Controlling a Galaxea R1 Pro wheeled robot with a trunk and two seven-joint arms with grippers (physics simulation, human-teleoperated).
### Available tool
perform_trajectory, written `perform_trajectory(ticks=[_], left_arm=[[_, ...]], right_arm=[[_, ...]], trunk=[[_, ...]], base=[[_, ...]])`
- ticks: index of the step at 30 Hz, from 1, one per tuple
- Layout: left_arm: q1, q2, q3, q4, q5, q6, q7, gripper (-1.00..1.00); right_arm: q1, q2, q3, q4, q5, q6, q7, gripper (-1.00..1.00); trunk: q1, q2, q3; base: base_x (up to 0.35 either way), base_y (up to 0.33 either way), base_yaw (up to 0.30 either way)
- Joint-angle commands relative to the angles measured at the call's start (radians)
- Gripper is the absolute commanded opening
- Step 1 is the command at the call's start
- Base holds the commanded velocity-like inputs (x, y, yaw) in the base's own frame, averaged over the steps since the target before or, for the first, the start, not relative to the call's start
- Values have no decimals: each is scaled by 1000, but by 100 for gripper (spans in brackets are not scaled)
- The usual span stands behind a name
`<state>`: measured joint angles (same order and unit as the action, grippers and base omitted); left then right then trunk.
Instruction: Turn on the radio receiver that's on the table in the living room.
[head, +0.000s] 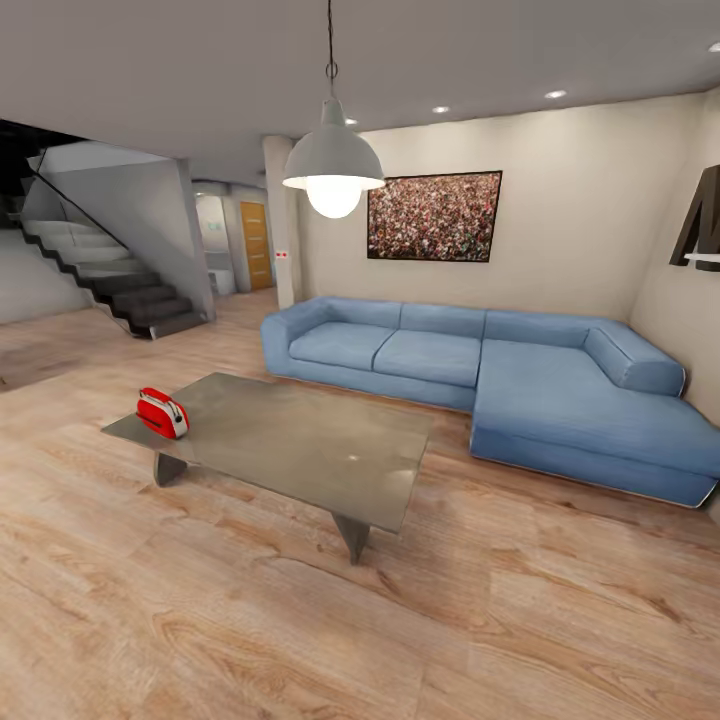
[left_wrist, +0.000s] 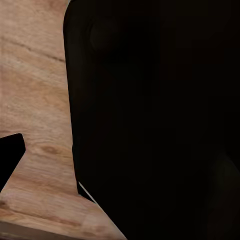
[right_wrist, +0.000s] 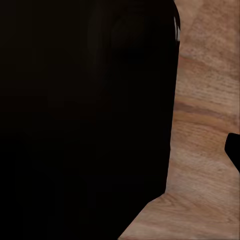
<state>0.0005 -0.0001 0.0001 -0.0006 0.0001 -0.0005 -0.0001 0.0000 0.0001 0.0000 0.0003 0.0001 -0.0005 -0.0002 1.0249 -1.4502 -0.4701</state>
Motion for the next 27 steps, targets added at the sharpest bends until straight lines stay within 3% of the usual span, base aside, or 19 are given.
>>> perform_trajectory(ticks=[1, 9, 14, 27], left_arm=[[5, -6, 1, -5, 1, -5, -1, 100], [31, -51, 2, 6, 2, -22, -2, 100], [32, -79, 1, 7, 3, -41, -1, 100], [32, -93, -3, -15, 6, -64, -3, 100]], right_arm=[[-6, 6, 1, 2, 1, -5, -2, 100], [-51, 47, 0, 21, -1, -6, -1, 100], [-60, 47, 0, 21, -2, -6, -1, 100], [-64, 33, 3, -27, 2, -16, -2, 100]], trunk=[[0, 0, 0], [0, 0, 0], [0, 0, 0], [0, 0, 0]], base=[[0, 0, 0], [0, 0, 0], [0, 0, 0], [0, 0, 0]])
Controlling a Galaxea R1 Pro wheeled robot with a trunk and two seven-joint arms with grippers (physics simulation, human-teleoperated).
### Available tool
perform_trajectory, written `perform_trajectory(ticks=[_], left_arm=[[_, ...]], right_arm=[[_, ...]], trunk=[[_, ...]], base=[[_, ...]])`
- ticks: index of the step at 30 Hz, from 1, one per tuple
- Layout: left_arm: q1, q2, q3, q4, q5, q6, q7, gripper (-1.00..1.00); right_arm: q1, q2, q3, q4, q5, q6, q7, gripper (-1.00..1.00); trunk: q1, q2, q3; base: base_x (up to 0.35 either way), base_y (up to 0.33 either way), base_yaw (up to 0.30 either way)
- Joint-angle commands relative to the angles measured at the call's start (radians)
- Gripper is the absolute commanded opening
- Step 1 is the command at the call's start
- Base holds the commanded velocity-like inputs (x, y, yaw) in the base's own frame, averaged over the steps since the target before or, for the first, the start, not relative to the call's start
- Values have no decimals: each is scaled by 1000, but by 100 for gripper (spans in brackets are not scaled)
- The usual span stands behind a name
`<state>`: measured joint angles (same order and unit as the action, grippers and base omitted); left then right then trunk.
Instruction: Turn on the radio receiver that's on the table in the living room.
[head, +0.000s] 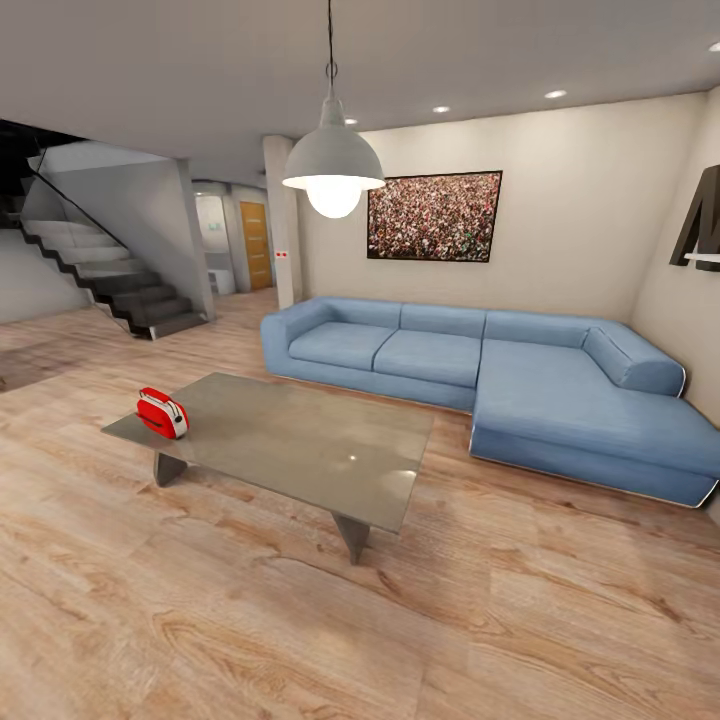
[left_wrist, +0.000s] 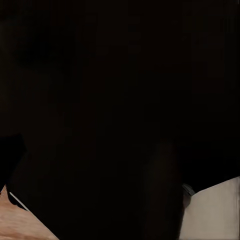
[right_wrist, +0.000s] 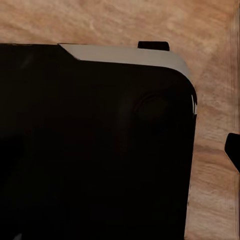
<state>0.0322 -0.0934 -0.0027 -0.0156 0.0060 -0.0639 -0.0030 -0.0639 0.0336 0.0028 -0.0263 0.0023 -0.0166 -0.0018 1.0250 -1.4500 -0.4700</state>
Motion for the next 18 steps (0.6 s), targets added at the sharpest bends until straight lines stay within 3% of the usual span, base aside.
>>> perform_trajectory(ticks=[1, 5, 6, 11, 18], left_arm=[[0, -1, 0, -6, 0, -6, 0, 100], [0, 0, -1, -28, -1, -28, 0, 100], [0, 3, -2, -203, -2, -59, 1, 100], [0, 10, 0, -369, -3, -48, 9, 100], [-1, 17, 16, -613, -3, 188, 91, 100]], right_arm=[[-1, -2, 0, -6, 0, 0, 0, 100], [-3, -5, 0, -28, 3, 5, 0, 100], [-3, -5, 0, -379, 9, 7, 2, 100], [-7, -6, -2, -539, 56, 12, 1, 100], [-16, -6, -3, -720, 78, 17, 0, 100]], trunk=[[0, 0, 0], [0, 0, 0], [0, 0, 0], [0, 0, 0], [0, 0, 0]], base=[[0, 0, 0], [0, 0, 0], [0, 0, 0], [0, 0, 0], [0, 0, 0]])
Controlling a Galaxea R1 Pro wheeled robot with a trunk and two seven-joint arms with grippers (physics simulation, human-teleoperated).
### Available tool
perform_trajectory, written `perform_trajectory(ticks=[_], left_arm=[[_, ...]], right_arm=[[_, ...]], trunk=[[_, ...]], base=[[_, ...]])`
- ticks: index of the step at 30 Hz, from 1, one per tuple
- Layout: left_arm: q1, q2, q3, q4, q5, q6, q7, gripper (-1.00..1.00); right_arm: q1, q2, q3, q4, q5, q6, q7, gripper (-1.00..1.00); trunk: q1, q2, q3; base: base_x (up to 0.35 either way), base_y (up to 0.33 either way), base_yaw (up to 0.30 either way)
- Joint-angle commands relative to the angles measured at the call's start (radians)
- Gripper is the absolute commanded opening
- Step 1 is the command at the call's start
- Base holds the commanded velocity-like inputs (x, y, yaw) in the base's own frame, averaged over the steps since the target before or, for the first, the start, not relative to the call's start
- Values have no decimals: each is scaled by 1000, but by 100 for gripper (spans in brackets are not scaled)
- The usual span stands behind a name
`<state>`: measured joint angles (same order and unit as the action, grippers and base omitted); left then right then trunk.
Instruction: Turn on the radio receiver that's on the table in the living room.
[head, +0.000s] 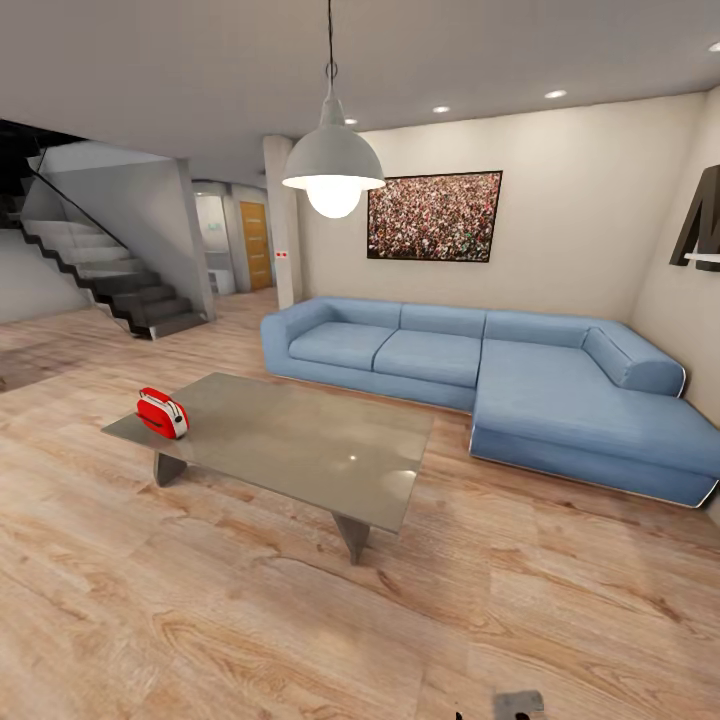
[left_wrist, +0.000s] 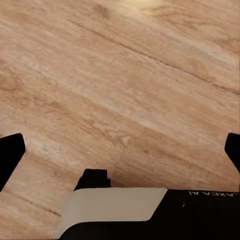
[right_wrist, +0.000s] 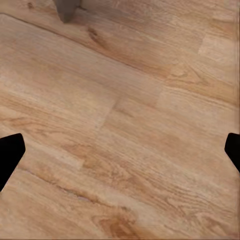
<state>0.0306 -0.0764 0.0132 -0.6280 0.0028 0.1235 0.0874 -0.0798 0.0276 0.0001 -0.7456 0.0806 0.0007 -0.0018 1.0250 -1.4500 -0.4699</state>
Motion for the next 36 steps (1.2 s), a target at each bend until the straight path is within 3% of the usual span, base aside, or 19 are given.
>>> perform_trajectory(ticks=[1, 4, 12, 27, 36], left_arm=[[0, -1, 6, -19, 0, 15, 5, 100], [0, 0, 14, -37, 0, 20, 8, 100], [0, 10, 38, -24, -1, -68, 10, 100], [0, 22, 100, -16, -1, -73, 5, 100], [0, 20, 148, -16, 0, -73, 3, 100]], right_arm=[[-5, 0, 0, -10, 1, 1, 0, 100], [-14, 0, 1, -14, 16, 1, -2, 100], [-18, 3, 8, 40, 52, -6, 8, 100], [-18, 3, 12, 52, 55, -7, 9, 100], [-18, 3, 11, 54, 56, -7, 9, 100]], trunk=[[0, 0, 0], [0, 0, 0], [0, 0, 0], [0, 0, 0], [0, 0, 0]], base=[[0, 0, 0], [0, 0, 0], [29, 38, 0], [223, 231, 0], [75, 287, 0]])
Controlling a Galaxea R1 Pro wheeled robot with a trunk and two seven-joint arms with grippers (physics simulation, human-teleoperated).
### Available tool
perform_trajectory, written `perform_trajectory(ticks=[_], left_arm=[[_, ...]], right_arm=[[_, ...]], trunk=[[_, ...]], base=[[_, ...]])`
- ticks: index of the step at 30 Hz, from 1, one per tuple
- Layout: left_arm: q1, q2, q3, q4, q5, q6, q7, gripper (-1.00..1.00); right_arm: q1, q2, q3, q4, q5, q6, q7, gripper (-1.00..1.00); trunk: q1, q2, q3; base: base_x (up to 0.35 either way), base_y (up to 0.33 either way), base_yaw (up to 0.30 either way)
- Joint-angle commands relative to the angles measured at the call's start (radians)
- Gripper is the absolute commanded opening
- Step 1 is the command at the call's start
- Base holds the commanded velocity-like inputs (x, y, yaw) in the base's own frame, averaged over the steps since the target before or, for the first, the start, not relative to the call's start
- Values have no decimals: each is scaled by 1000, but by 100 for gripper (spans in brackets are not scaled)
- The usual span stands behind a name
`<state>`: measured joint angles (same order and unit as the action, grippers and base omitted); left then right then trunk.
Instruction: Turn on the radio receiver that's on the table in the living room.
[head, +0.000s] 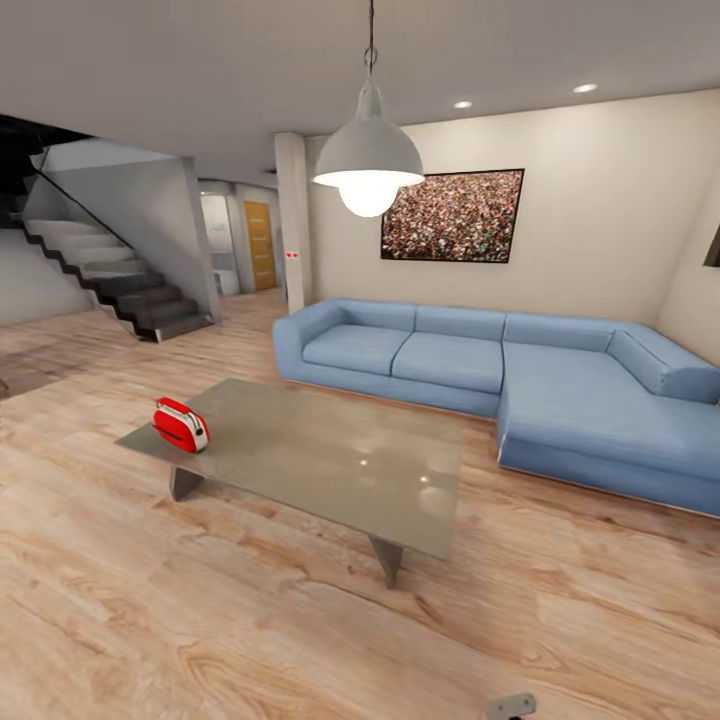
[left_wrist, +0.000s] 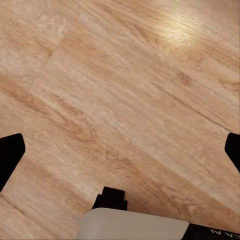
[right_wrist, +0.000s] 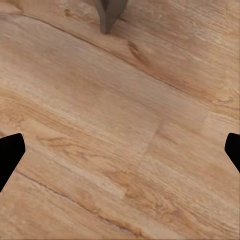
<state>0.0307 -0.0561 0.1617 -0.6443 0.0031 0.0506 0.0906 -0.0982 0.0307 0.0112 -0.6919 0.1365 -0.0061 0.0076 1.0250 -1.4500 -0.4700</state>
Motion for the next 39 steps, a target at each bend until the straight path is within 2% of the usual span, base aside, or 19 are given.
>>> perform_trajectory(ticks=[1, 12, 25, 39], left_arm=[[0, 0, 1, 0, 0, 0, 0, 100], [0, 1, 4, 0, 0, 0, -2, 100], [0, 1, 4, 0, -2, 0, -2, 100], [0, 1, 4, 0, -2, 0, -2, 100]], right_arm=[[0, 0, 0, 0, 0, 0, 0, 100], [0, 0, 1, 0, 0, 0, 0, 100], [0, 0, 1, 0, 0, 0, 0, 100], [0, 0, 1, 0, 0, 0, -2, 100]], trunk=[[0, 0, 0], [0, 0, 0], [0, 0, 0], [0, 0, 0]], base=[[83, 297, 0], [111, 298, 0], [219, 259, 5], [254, 231, 259]])
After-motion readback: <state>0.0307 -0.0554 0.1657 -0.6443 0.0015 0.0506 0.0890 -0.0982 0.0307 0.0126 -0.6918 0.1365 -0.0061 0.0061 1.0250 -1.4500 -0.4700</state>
